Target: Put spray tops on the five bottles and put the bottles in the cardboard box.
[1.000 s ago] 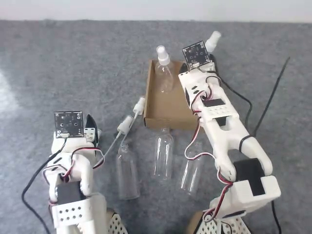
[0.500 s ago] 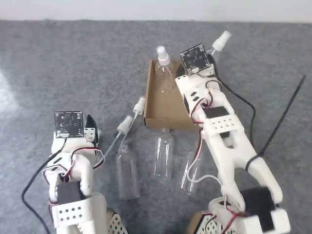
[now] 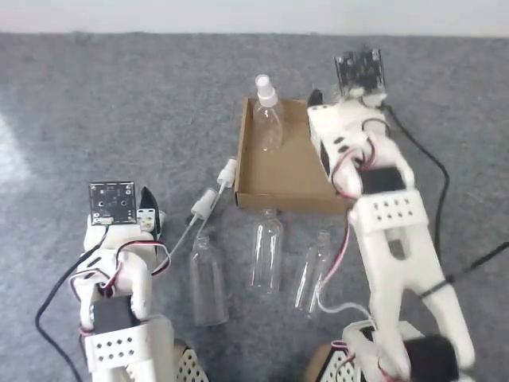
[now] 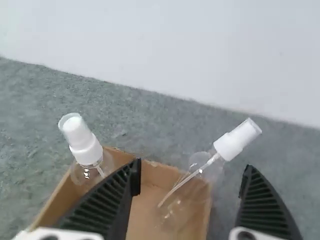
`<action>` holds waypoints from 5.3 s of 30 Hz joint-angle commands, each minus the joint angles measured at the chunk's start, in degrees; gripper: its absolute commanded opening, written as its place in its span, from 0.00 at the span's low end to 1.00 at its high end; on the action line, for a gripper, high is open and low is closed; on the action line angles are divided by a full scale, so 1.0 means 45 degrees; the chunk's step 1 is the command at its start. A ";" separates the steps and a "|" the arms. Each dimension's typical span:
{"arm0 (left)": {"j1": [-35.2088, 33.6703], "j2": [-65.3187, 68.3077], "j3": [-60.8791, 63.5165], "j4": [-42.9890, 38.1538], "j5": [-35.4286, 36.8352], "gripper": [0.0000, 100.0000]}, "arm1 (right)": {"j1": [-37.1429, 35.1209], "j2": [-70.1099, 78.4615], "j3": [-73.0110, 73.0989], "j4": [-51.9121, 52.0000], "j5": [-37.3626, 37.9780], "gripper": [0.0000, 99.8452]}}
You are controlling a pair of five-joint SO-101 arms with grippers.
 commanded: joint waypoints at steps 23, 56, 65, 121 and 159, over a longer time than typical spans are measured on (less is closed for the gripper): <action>-0.0078 -0.0059 -0.0186 -0.0352 -0.0059 0.12 | -0.1651 -0.2335 -0.2051 0.8391 -0.0938 0.27; -0.0078 -0.0156 0.0127 -0.0508 -0.0098 0.11 | 0.0635 0.2999 -0.3067 0.0713 -0.2227 0.27; -0.0078 -0.0156 0.0127 -0.0508 -0.0098 0.11 | 0.0498 0.6496 -0.5783 0.0674 -0.2227 0.27; -0.0059 -0.0137 0.0127 -0.0508 -0.0098 0.11 | 0.1592 0.4659 -0.5665 0.1338 -0.0801 0.01; -0.0039 -0.0156 0.0264 -0.0527 -0.0078 0.11 | 0.0928 0.6183 0.3516 -1.5072 0.3048 0.01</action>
